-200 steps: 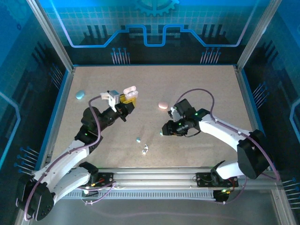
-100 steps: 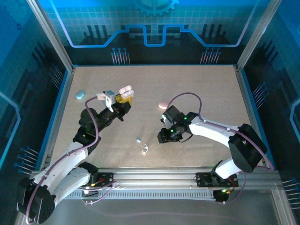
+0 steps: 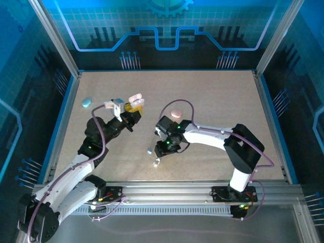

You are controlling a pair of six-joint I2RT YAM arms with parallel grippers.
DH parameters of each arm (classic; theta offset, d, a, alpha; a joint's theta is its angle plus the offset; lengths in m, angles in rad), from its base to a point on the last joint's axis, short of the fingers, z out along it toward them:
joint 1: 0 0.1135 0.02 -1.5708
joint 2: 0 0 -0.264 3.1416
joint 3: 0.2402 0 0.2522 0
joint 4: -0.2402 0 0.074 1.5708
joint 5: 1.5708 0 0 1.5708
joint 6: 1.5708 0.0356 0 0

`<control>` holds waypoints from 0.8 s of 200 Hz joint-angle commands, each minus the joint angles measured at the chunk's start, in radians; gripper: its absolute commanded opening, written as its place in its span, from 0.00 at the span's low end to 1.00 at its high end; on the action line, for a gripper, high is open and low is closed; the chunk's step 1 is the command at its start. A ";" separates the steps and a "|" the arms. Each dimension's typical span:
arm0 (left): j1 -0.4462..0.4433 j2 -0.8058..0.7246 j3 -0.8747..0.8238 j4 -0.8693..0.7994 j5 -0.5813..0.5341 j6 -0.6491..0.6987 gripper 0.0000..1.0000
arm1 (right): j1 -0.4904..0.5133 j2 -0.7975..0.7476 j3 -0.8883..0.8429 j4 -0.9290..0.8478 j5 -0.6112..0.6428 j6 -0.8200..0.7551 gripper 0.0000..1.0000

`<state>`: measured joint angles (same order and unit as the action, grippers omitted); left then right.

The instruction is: Insert wireless bluetooth earbuds into charging case

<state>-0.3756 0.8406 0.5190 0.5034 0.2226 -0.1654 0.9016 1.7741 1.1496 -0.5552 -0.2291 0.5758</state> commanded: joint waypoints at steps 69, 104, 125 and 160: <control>0.009 -0.023 0.029 -0.019 -0.003 0.006 0.26 | 0.065 0.140 0.123 -0.137 0.053 -0.033 0.38; 0.009 -0.021 0.030 -0.020 -0.004 0.008 0.27 | 0.068 0.120 0.113 -0.187 0.131 -0.053 0.35; 0.009 -0.019 0.030 -0.019 -0.004 0.008 0.27 | 0.065 0.099 0.107 -0.226 0.190 -0.071 0.35; 0.009 -0.011 0.033 -0.020 -0.002 0.008 0.27 | 0.038 0.055 0.083 -0.249 0.255 -0.076 0.35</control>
<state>-0.3756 0.8330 0.5190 0.4755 0.2214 -0.1593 0.9588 1.8866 1.2491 -0.7494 -0.0513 0.5152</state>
